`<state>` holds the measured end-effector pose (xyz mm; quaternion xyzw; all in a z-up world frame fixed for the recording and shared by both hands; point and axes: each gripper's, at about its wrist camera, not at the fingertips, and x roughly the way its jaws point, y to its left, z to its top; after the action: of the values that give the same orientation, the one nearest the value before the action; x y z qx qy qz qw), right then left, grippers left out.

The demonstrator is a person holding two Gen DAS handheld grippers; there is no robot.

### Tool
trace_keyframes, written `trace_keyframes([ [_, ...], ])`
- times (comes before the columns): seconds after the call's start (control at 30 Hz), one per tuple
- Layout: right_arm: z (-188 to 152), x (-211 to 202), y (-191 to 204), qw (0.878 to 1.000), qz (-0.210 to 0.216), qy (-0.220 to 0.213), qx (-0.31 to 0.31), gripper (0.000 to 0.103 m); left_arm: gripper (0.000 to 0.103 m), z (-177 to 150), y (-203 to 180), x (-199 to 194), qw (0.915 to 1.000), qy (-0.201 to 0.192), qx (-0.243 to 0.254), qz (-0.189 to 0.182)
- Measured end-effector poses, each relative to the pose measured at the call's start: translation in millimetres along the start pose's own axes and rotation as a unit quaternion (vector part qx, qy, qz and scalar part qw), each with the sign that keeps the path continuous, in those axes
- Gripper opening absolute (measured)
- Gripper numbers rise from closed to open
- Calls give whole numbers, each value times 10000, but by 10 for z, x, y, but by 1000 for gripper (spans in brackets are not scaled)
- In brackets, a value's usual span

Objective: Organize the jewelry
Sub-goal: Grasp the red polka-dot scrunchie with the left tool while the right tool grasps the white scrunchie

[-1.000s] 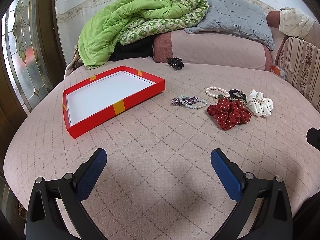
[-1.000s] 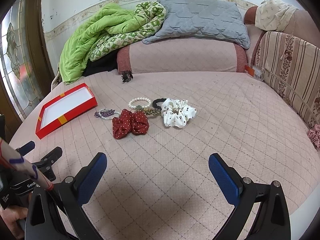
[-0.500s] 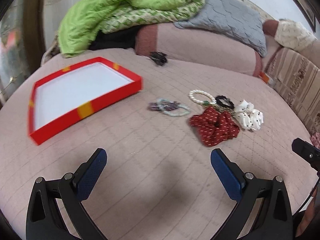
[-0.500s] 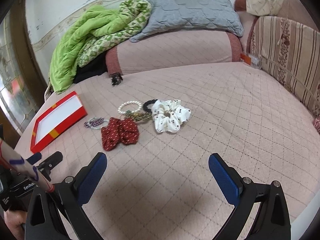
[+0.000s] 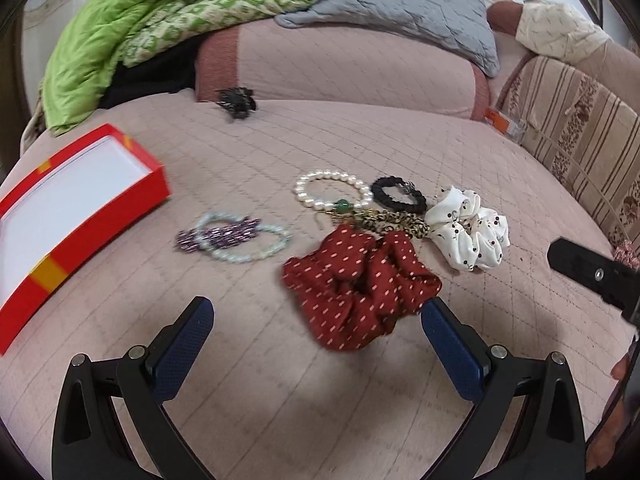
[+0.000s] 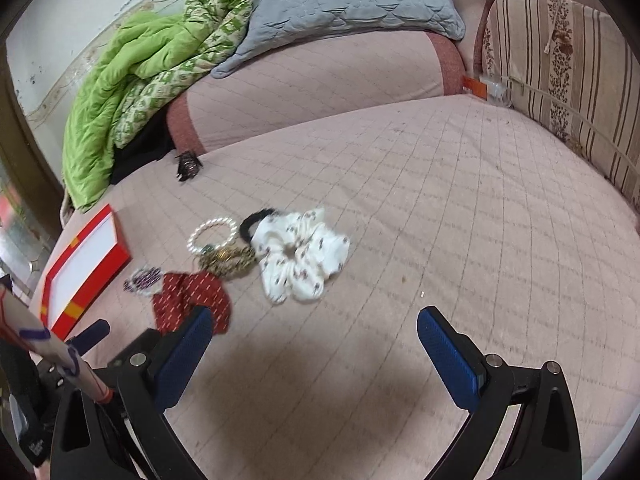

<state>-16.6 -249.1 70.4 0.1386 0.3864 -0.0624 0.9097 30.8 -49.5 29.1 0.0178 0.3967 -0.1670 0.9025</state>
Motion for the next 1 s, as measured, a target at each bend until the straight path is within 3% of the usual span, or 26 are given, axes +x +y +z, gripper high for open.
trace_keyframes([
  [0.3, 90, 149, -124, 9995, -137, 141, 248, 103, 100, 189, -52, 425, 9987, 495, -112, -105],
  [0.33, 105, 168, -126, 9995, -161, 152, 242, 103, 85, 189, -42, 453, 9983, 562, -134, -109],
  [0.4, 131, 203, -123, 9994, -179, 172, 222, 103, 77, 196, -36, 447, 9985, 527, -136, -58],
  [0.57, 232, 319, -80, 9995, -172, 179, 181, 103, 41, 207, -17, 391, 9985, 449, -144, -280],
  [0.7, 309, 500, -6, 9995, -140, 257, 124, 103, 32, 213, -26, 365, 9983, 413, -115, -396],
  [0.8, 327, 668, 0, 9989, -159, 424, 151, 95, 32, 210, -44, 331, 9987, 325, -81, -396],
  [1.0, 298, 953, -79, 9950, -188, 897, 407, 55, 32, 233, -31, 265, 9988, 182, -61, -452],
])
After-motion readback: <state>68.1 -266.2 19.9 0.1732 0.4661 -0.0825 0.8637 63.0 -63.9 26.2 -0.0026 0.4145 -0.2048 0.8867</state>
